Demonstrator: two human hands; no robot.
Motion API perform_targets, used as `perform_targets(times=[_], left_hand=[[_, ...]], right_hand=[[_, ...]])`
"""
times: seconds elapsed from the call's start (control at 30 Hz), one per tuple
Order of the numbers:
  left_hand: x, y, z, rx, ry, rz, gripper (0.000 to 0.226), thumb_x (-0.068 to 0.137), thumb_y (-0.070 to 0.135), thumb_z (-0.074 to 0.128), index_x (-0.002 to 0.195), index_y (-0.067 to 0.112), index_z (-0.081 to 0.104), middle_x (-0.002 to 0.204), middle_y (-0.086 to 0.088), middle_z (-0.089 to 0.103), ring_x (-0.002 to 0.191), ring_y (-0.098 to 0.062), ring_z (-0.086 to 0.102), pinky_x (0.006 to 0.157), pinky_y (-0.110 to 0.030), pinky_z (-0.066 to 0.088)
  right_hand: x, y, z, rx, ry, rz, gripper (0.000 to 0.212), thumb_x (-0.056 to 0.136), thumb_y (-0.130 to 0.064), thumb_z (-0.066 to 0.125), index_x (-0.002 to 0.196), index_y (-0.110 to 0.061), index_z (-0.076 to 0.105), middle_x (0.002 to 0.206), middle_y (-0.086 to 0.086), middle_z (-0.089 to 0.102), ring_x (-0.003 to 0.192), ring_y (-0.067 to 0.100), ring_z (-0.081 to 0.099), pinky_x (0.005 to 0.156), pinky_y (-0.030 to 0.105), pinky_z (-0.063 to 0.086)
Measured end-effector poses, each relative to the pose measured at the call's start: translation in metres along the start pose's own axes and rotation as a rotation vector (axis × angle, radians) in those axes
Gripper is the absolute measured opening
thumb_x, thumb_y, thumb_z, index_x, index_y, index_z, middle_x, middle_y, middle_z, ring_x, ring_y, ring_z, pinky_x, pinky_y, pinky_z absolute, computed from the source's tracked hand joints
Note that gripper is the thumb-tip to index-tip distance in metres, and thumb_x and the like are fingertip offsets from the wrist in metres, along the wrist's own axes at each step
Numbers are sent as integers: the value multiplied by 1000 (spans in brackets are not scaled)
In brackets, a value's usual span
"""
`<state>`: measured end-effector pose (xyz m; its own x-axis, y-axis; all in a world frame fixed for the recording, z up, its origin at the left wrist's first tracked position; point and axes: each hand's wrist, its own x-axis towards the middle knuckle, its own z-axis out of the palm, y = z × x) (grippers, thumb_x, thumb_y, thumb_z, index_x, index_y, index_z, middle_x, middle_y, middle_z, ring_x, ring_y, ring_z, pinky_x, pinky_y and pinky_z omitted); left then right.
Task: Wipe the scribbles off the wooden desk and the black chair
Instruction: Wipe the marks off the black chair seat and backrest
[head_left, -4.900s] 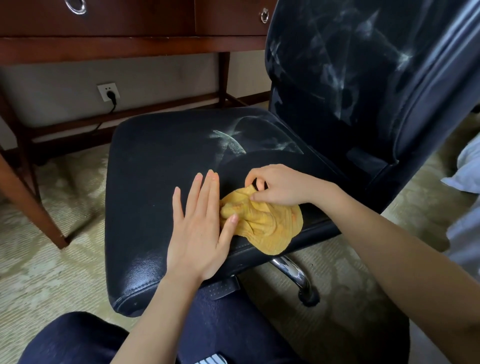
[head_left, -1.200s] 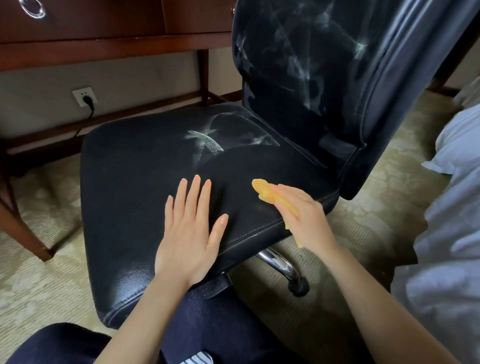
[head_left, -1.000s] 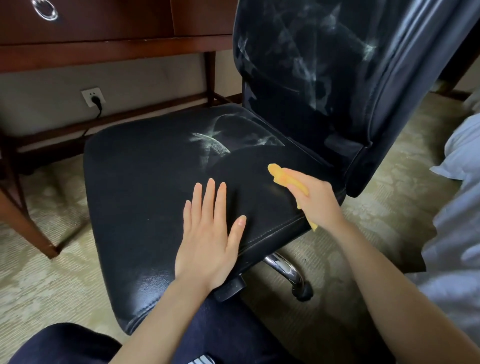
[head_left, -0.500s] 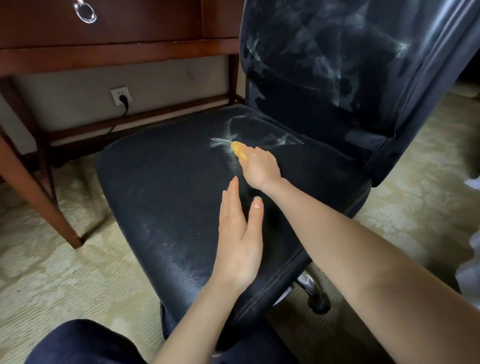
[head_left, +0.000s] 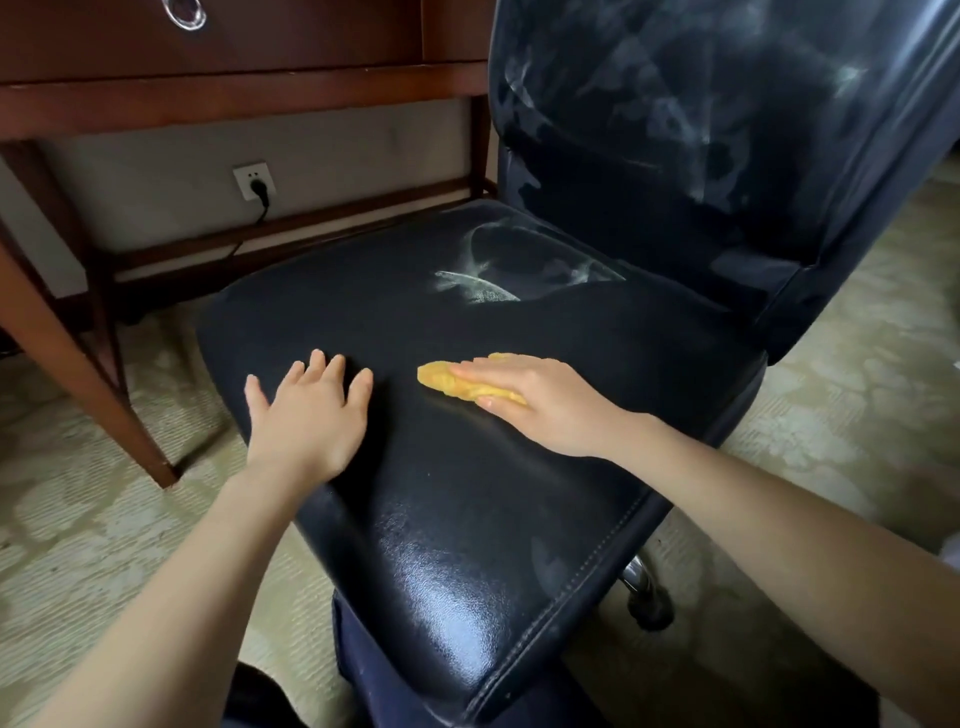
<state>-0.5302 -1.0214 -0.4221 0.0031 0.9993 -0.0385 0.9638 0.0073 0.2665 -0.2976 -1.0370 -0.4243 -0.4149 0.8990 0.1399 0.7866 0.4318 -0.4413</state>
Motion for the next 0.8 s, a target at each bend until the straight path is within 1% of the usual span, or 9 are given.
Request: perform_targets(times=[0.1,0.13,0.2,0.3,0.37,0.47,0.6,0.73,0.8], left_hand=[[-5,0,9,90,10,34,62,99,48,18,150,12,21,158,-8,15,145,-25,12,116,-46,1],[-5,1,11,99,23,43,63,99,48,19,149,11,21,157,-10,17,145,-27,14,117,-45,4],[-4,2,11,102,36,54,63,99,47,20,148,8,25,155,-12,22,143,-30,19,116,-44,9],[-6,3,11,169,45,86,61,99,45,19,145,7,30,151,-14,31,138,-31,29,114,-42,15],[-9,4,9,224,40,103,59,99,43,17,144,8,31,149,-13,34,134,-29,35,114,-41,15],[-12,7,4,296,27,124,56,100,41,13,140,11,36,142,-11,43,126,-27,46,115,-41,11],[-21,15,-1,400,42,159,57,100,42,11,137,10,40,133,-10,53,116,-24,54,114,-38,13],[-33,29,-5,509,51,220,59,100,47,12,122,10,52,114,-9,61,106,-25,58,97,-33,33],[-42,38,-3,539,43,227,63,99,49,12,125,7,50,116,-9,60,105,-25,58,86,-32,37]], right_hand=[[-15,1,-6,8,10,-6,43,97,-12,51,139,-20,47,138,-5,51,133,11,39,106,4,16],[-17,2,-8,11,10,2,43,97,-11,51,138,-21,47,138,-6,52,133,10,40,107,6,18],[-22,5,-10,-2,12,19,44,98,-13,50,139,-27,46,137,-8,53,133,9,41,111,22,29],[-27,13,-20,-53,41,66,45,98,-18,49,139,-35,44,133,-9,56,124,11,51,102,36,42],[-27,18,-30,-113,77,146,43,98,-22,47,138,-38,45,127,-10,61,101,9,61,91,36,49],[-25,29,-41,-219,164,318,40,100,-28,42,138,-43,43,90,-10,63,71,11,53,77,38,52],[-9,50,-39,-199,329,549,36,102,-44,32,137,-45,42,69,-7,53,65,22,53,73,38,50],[21,65,-37,-170,386,673,37,101,-49,30,129,-42,52,78,0,57,62,27,53,58,31,43],[35,66,-38,-116,403,705,39,101,-50,28,121,-36,59,82,3,58,69,29,54,57,31,40]])
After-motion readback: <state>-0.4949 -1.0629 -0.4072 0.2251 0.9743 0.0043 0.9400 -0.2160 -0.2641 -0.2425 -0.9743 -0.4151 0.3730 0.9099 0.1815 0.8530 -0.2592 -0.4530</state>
